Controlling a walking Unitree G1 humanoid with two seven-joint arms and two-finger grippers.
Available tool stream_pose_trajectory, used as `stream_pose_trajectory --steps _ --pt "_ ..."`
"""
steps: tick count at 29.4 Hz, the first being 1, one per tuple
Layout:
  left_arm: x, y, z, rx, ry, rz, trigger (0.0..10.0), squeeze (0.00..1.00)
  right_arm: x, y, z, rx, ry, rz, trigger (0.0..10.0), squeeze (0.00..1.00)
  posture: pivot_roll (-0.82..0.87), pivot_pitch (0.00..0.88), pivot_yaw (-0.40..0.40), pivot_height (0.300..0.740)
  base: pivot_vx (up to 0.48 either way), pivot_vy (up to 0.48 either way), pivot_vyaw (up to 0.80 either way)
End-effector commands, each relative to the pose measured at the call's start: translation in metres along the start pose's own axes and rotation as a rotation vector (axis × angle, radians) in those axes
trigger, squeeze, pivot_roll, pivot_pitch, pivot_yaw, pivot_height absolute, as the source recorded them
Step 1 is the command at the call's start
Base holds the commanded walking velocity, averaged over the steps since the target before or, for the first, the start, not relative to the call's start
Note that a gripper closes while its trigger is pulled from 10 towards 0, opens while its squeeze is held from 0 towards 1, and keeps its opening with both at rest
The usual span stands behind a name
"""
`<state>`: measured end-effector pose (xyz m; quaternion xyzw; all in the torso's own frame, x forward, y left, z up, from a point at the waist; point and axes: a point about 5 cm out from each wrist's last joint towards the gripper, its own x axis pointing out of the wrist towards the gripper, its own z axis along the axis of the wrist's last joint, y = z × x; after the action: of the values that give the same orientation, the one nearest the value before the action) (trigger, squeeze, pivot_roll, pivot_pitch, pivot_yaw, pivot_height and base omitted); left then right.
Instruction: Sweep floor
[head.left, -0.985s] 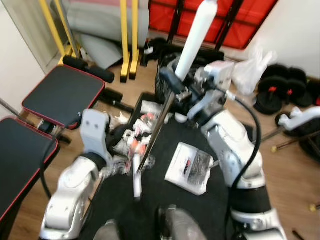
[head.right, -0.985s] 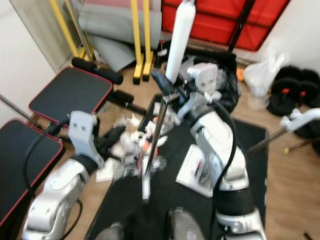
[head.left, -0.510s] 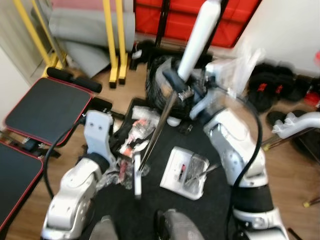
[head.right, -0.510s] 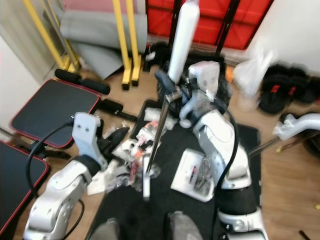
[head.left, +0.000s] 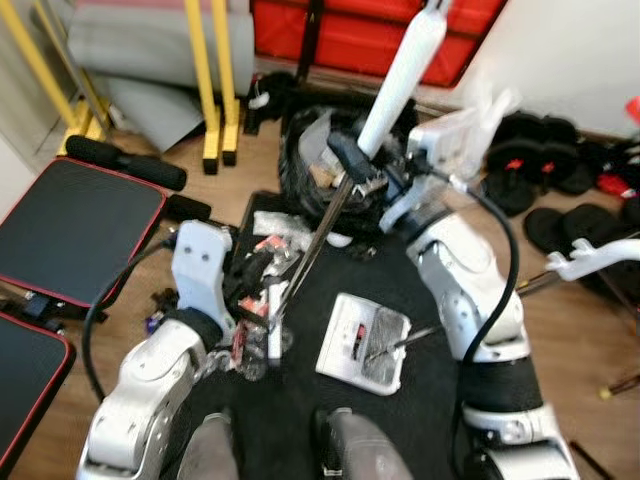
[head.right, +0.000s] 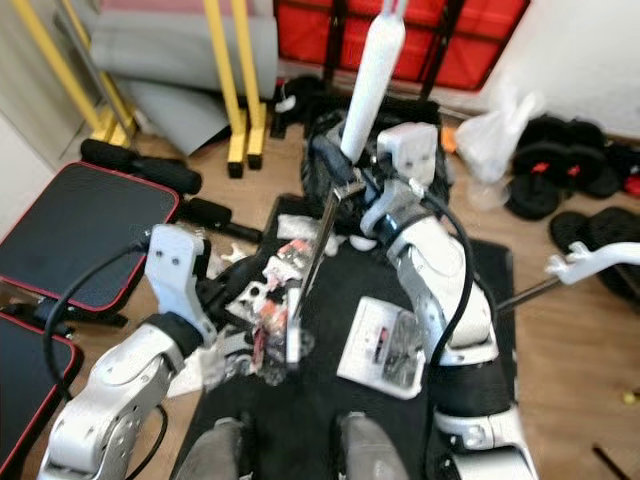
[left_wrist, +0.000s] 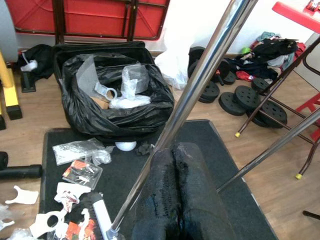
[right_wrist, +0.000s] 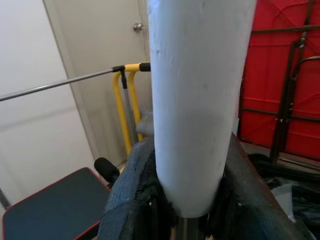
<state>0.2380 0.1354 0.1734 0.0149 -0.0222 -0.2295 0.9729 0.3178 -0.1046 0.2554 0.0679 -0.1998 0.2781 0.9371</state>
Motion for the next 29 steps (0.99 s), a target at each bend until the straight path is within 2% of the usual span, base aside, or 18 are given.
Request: stream_pose_trajectory --steps 1,3,5,7,12,13,14,16,18,24,29 --pt "-0.007 -0.002 -0.003 0.030 0.040 0.006 10.0 0.00 0.000 -0.006 0.011 -0.012 -0.073 -0.005 10.0 0.00 -0.15 0.360 -0.182 0.740 0.000 0.000 0.00" --pt "-0.007 -0.002 -0.003 0.030 0.040 0.006 10.0 0.00 0.000 -0.006 0.011 -0.012 -0.073 -0.005 10.0 0.00 -0.15 0.360 -0.182 0.740 0.000 0.000 0.00" --pt "-0.014 0.003 -0.001 0.107 0.049 0.020 10.0 0.00 0.006 -0.014 0.014 -0.005 -0.104 -0.015 10.0 0.00 -0.14 0.396 -0.184 0.740 0.000 0.000 0.00" --pt "-0.017 0.007 0.000 0.110 0.051 0.036 10.0 0.00 0.010 -0.018 0.014 -0.003 -0.114 -0.032 10.0 0.00 -0.13 0.411 -0.182 0.740 0.000 0.000 0.00" --pt "-0.021 0.008 0.000 0.100 0.051 0.049 10.0 0.00 0.013 -0.021 0.014 0.002 -0.122 -0.041 10.0 0.00 -0.13 0.426 -0.177 0.740 0.000 0.000 0.00" --pt "-0.024 0.008 0.001 0.093 0.048 0.047 10.0 0.00 0.017 -0.028 0.016 0.013 -0.143 -0.066 10.0 0.00 -0.12 0.438 -0.176 0.740 0.000 0.000 0.00" --pt "-0.024 0.008 0.001 0.093 0.048 0.047 10.0 0.00 0.017 -0.028 0.016 0.013 -0.143 -0.066 10.0 0.00 -0.12 0.438 -0.176 0.740 0.000 0.000 0.00" --pt "-0.031 0.004 0.005 0.079 0.046 0.033 10.0 0.00 0.021 -0.041 0.021 0.102 -0.220 -0.115 10.0 0.00 -0.11 0.468 -0.170 0.740 0.000 0.000 0.00" --pt "-0.034 0.003 0.007 0.074 0.045 0.030 10.0 0.00 0.022 -0.045 0.023 0.134 -0.246 -0.138 10.0 0.00 -0.11 0.478 -0.170 0.740 0.000 0.000 0.00" --pt "-0.040 0.002 0.009 0.062 0.051 0.030 10.0 0.00 0.020 -0.056 0.026 0.152 -0.329 -0.180 10.0 0.00 -0.10 0.501 -0.167 0.740 0.000 0.000 0.00" --pt "-0.045 0.001 0.011 0.057 0.058 0.026 10.0 0.00 0.022 -0.059 0.022 0.171 -0.359 -0.188 10.0 0.00 -0.10 0.516 -0.167 0.740 0.000 0.000 0.00"
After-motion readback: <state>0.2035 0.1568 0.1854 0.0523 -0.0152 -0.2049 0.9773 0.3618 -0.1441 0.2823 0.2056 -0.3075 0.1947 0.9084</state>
